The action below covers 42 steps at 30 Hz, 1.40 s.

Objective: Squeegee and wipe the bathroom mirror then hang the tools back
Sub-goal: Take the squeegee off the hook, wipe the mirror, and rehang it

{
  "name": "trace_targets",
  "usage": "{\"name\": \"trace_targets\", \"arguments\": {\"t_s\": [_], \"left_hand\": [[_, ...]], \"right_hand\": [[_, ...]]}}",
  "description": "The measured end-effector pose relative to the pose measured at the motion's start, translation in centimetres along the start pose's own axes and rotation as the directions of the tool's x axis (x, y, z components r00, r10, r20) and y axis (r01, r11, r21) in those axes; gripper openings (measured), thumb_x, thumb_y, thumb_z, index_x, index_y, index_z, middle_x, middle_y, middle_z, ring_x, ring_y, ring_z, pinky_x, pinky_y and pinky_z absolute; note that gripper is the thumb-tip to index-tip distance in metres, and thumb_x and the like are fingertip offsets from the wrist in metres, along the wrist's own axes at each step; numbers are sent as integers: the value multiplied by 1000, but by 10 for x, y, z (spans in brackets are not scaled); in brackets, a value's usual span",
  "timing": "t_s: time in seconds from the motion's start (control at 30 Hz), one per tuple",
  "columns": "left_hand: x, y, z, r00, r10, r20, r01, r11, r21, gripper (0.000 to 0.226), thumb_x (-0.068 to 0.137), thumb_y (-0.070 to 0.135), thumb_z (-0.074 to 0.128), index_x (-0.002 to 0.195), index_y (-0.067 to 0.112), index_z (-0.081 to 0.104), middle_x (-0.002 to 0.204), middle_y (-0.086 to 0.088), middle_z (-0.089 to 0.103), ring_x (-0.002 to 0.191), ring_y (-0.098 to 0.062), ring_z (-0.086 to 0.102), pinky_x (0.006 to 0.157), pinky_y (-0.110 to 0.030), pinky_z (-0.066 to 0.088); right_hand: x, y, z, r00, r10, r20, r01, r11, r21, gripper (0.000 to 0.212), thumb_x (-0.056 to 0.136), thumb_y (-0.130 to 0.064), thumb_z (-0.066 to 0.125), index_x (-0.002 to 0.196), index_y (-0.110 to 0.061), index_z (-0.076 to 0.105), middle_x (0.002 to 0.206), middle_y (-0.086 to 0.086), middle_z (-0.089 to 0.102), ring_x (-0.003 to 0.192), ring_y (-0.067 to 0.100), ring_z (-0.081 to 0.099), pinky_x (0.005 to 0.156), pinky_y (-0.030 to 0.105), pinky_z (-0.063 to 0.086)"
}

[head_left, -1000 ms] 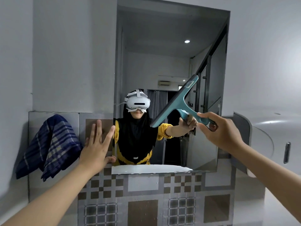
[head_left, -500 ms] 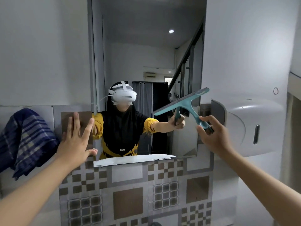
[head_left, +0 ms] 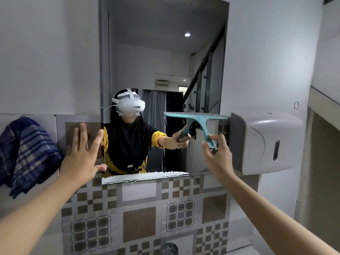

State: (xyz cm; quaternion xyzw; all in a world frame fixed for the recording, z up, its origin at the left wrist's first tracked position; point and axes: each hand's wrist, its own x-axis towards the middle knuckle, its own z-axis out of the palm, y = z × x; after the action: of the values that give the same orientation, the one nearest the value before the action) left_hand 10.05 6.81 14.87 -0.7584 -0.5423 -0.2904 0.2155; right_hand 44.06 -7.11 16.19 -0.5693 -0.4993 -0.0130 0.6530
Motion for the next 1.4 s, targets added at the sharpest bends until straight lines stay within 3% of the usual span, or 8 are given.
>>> {"name": "trace_targets", "arguments": {"t_s": [0.17, 0.3, 0.5, 0.67, 0.87, 1.1, 1.23, 1.4], "left_hand": [[-1, 1, -4, 999, 1, 34, -1, 1000, 5, 123, 74, 53, 66, 134, 29, -38, 138, -13, -53, 132, -31, -37, 112, -55, 17], [-6, -1, 2, 999, 32, -6, -33, 998, -44, 116, 78, 54, 62, 137, 28, -35, 143, -15, -46, 135, -33, -32, 111, -57, 22], [-29, -13, 18, 983, 154, -100, -159, 987, -39, 112, 61, 47, 80, 148, 16, 18, 153, -30, 7, 138, -46, 17, 84, -58, 49], [-41, -17, 28, 978, 166, -127, -173, 984, -49, 116, 49, 37, 90, 145, 18, 27, 152, -30, 16, 137, -43, 23, 83, -57, 50], [-42, -18, 37, 965, 185, -187, -202, 976, -78, 113, 55, 32, 87, 147, 18, 23, 153, -30, 12, 139, -44, 18, 93, -55, 45], [-44, -23, 52, 969, 169, -178, -201, 962, -182, 96, 76, 47, 68, 149, 29, 8, 157, -17, -13, 144, -37, -5, 93, -53, 48], [-47, -26, 57, 966, 188, -177, -223, 953, -205, 88, 79, 45, 66, 148, 30, 13, 157, -17, -11, 144, -37, -6, 97, -57, 45], [-48, -27, 60, 962, 197, -191, -237, 947, -216, 83, 80, 41, 67, 146, 30, 19, 158, -17, -10, 144, -36, -7, 94, -56, 46]], "right_hand": [[-16, -29, 53, 983, 175, -60, -165, 976, 143, 21, 95, -34, 48, 109, -23, 36, 74, 4, 57, 59, 21, 56, 60, 41, 53], [-30, -65, 95, 936, 349, -54, -310, 885, 347, 19, 96, -31, 45, 107, -23, 31, 84, 10, 60, 62, 26, 63, 58, 38, 56], [-62, -115, 140, 915, 391, 98, -383, 768, 513, 21, 97, -28, 47, 108, -20, 31, 83, 8, 61, 43, 18, 56, 38, 23, 44], [-97, -132, 185, 949, 281, 147, -317, 846, 430, 24, 95, -33, 48, 109, -30, 29, 87, 2, 61, 76, 24, 67, 70, 44, 59], [-109, -123, 192, 984, 136, 113, -165, 933, 320, 25, 96, -29, 49, 114, -20, 34, 76, -11, 53, 64, -1, 53, 51, 10, 39], [-109, -75, 160, 965, -176, 193, 170, 984, 49, 27, 94, -25, 56, 117, -18, 44, 68, -7, 56, 41, 5, 44, 41, 17, 36], [-85, -57, 126, 912, -331, 242, 362, 927, -100, 37, 90, -18, 63, 123, -7, 51, 69, -13, 53, 52, -8, 54, 38, 10, 36], [-54, -36, 95, 871, -421, 253, 483, 829, -283, 34, 86, -24, 68, 117, -14, 59, 63, -5, 58, 40, 3, 42, 35, 16, 31]]}}
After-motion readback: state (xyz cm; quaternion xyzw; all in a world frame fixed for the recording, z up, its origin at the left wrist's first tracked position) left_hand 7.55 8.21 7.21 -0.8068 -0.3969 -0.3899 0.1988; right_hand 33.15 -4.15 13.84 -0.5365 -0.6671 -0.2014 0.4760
